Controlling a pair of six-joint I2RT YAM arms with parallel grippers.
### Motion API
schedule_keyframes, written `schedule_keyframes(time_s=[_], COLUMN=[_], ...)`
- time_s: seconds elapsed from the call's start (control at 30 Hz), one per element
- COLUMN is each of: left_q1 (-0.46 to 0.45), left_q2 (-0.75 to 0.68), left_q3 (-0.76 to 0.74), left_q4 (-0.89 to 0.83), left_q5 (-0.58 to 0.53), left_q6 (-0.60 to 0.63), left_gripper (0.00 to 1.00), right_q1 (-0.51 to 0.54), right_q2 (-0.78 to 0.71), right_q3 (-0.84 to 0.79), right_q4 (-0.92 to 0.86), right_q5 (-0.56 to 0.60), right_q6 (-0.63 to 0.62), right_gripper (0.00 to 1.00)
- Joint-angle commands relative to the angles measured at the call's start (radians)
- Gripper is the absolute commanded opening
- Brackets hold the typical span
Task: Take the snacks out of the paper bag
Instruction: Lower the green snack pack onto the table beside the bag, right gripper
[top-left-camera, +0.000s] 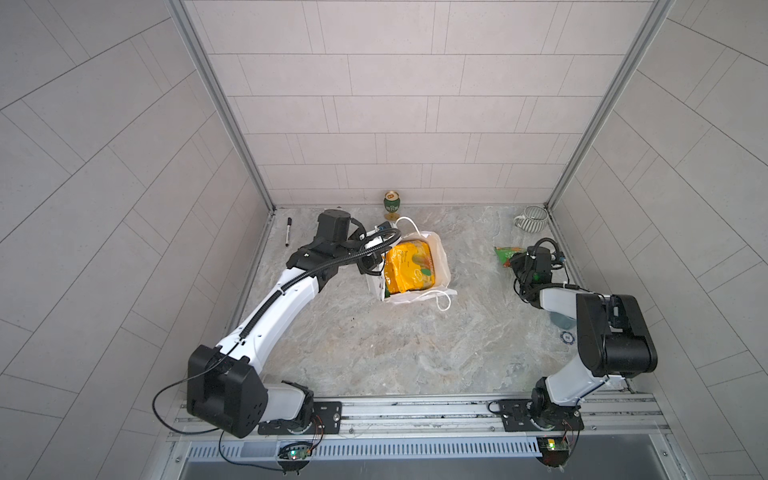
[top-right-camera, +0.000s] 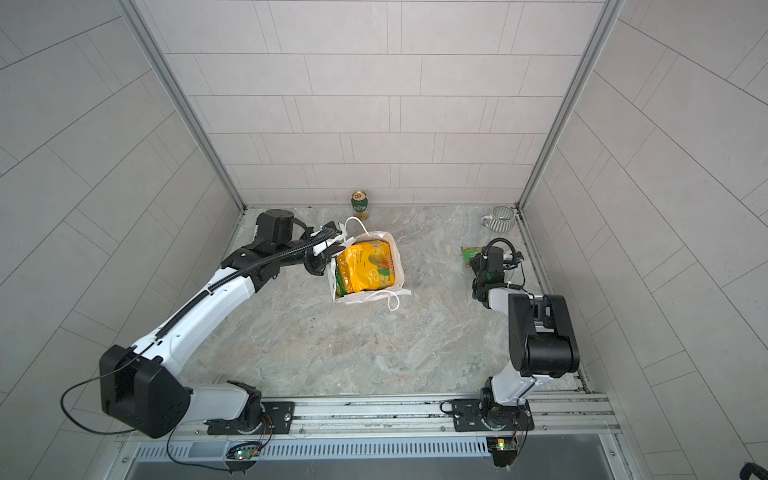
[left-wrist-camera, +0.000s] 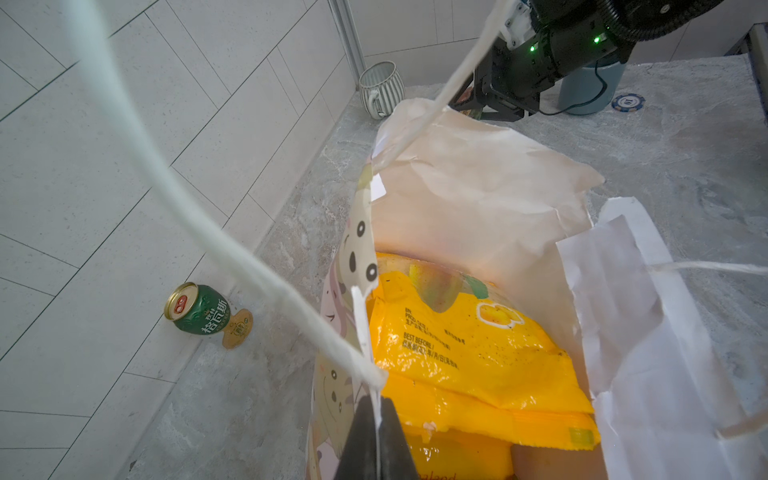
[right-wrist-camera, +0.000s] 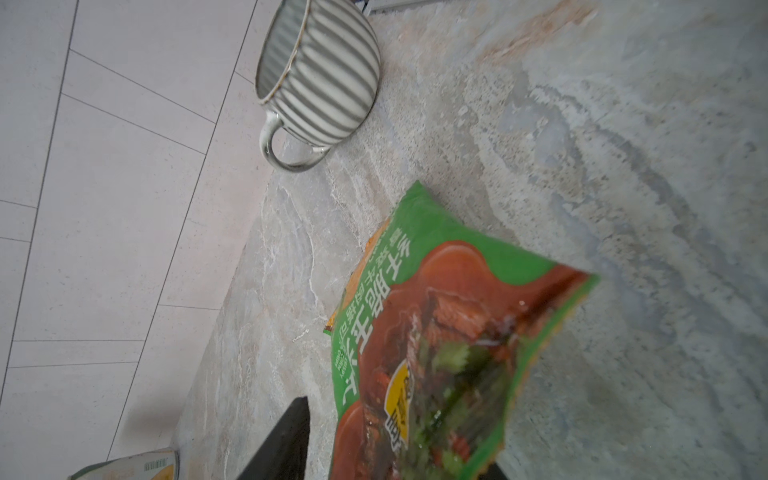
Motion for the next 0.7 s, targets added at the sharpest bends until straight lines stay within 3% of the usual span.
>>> schedule_keyframes(time_s=[0.0, 0.07, 0.33, 0.67], left_q1=[-0.008, -0.008, -0.008, -0.008], left_q2=[-0.002, -0.007, -0.008, -0.007], left_q3=[0.001, -0.003, -0.009, -0.009], left_q4=[0.022, 0.027, 0.039, 0.039], left_q5=[0.022, 0.021, 0.026, 0.022], left_q6=[0.002, 0.002, -0.001, -0.001], left_gripper=[0.0, 0.0, 0.0, 0.0], right_q1=[-0.005, -0.008, -0.019, -0.022], right_q2=[-0.047, -0.049, 0.053, 0.076], right_q3=[0.021, 0.01, 0.08, 0.106], right_q4=[-0.095, -0.083, -0.099, -0.117], right_q5=[0.0, 0.013, -0.042, -0.092], right_q6=[-0.01, -0.032, -0.075, -0.025], right_gripper=[0.51, 0.55, 0.53, 0.54])
